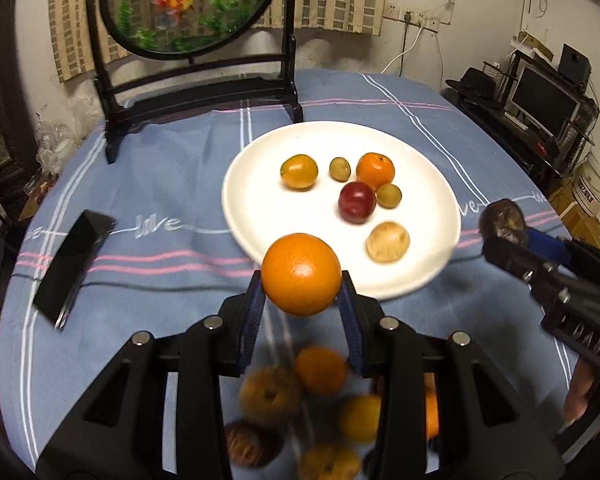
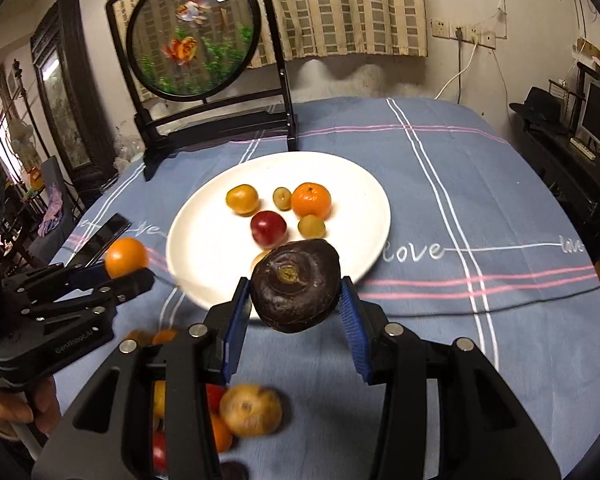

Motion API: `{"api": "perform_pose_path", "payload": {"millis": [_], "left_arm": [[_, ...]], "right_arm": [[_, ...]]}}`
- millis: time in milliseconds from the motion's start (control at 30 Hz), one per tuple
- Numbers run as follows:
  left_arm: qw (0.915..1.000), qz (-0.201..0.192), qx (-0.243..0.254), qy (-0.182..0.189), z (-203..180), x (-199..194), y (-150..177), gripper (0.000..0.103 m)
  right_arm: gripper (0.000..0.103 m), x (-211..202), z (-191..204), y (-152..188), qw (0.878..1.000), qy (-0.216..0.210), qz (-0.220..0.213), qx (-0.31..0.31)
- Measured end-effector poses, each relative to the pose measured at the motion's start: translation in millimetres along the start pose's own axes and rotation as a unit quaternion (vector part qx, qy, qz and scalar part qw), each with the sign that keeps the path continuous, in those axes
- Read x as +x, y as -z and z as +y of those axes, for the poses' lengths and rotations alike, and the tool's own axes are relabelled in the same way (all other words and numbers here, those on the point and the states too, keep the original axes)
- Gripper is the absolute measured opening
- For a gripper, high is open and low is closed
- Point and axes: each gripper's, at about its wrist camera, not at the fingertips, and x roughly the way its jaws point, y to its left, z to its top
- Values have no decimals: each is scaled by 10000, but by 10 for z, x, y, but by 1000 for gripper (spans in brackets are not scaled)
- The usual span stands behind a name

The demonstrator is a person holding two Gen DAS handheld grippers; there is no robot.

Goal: Organize fruits
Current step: 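Carry both fruits onto the white plate and open both tools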

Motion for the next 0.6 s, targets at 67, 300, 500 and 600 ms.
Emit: {"api": "perform_pose_path", "payload": {"millis": [67, 300, 500, 600], "left_arm": [[9999, 112, -44, 9, -22, 150, -70, 37], [9993, 347, -52, -139, -76, 602, -136, 38], [9994, 162, -21, -311, -97, 613, -161, 59], [9991, 54, 134, -400, -129, 498, -122, 68]], "right_arm": [[45, 143, -20, -41, 10000, 23, 55, 43], [47, 551, -108, -27, 9995, -119, 267, 116], [57, 554, -179, 1, 9996, -220, 121, 160], [58, 544, -191, 21, 9995, -209, 125, 183]]}}
